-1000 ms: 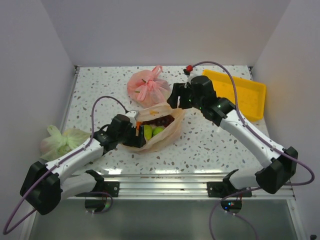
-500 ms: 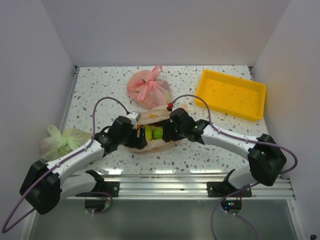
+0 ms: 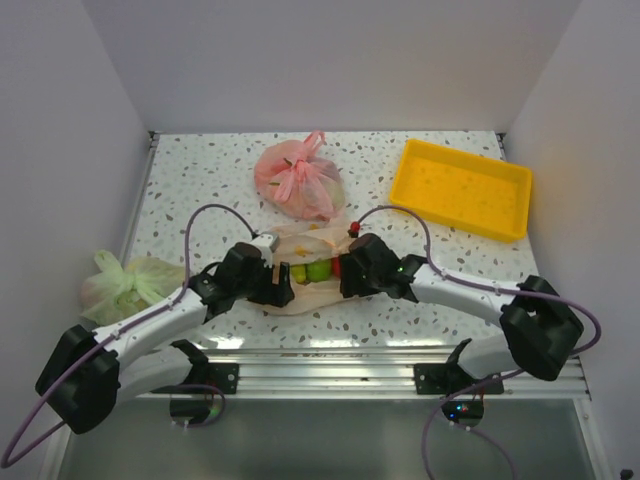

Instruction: Untie the knot of the plastic bag and take out the fruit

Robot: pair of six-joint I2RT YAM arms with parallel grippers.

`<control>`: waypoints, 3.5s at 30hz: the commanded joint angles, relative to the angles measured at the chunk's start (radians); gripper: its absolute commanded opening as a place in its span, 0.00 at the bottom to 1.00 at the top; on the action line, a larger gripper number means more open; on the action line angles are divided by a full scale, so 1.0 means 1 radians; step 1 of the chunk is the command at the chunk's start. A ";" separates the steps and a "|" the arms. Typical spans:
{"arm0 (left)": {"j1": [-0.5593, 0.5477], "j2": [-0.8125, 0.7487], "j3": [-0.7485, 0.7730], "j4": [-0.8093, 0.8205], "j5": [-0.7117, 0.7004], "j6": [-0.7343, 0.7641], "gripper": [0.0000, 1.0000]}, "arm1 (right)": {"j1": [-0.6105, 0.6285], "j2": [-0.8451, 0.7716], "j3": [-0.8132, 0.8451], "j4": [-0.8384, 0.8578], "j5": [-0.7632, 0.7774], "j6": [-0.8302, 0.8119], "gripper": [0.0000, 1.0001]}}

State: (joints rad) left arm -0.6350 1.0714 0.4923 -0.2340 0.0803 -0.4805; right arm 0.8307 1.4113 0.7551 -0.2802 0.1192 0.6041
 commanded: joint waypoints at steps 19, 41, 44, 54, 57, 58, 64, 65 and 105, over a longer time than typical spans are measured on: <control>-0.008 -0.042 0.061 0.027 0.001 0.002 0.86 | -0.002 0.129 0.299 -0.048 0.088 -0.241 0.65; -0.014 0.033 0.080 0.078 0.041 0.005 0.87 | -0.073 0.238 0.242 0.153 0.010 -0.138 0.72; -0.014 0.035 0.083 0.076 0.029 0.008 0.87 | -0.071 0.206 0.245 0.154 0.011 -0.159 0.61; -0.014 0.048 0.123 0.050 -0.045 0.022 0.87 | -0.071 0.043 0.270 0.101 -0.116 -0.243 0.24; -0.014 0.048 0.135 0.052 -0.057 0.020 0.87 | -0.071 0.017 0.300 0.063 -0.228 -0.286 0.24; -0.014 0.050 0.137 0.051 -0.059 0.022 0.87 | -0.071 0.011 0.311 0.059 -0.296 -0.291 0.24; -0.012 0.061 0.178 0.050 -0.065 0.029 0.87 | -0.074 -0.046 0.433 -0.020 -0.530 -0.345 0.19; -0.014 0.061 0.184 0.048 -0.068 0.031 0.87 | -0.076 -0.049 0.461 -0.063 -0.544 -0.368 0.19; -0.012 -0.214 0.232 -0.222 -0.336 -0.148 1.00 | -0.789 0.626 0.923 -0.008 -0.164 -0.213 0.99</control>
State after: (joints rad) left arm -0.6437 0.8654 0.7265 -0.4496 -0.1799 -0.5858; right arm 0.0391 2.1170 1.6352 -0.3157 -0.0101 0.3992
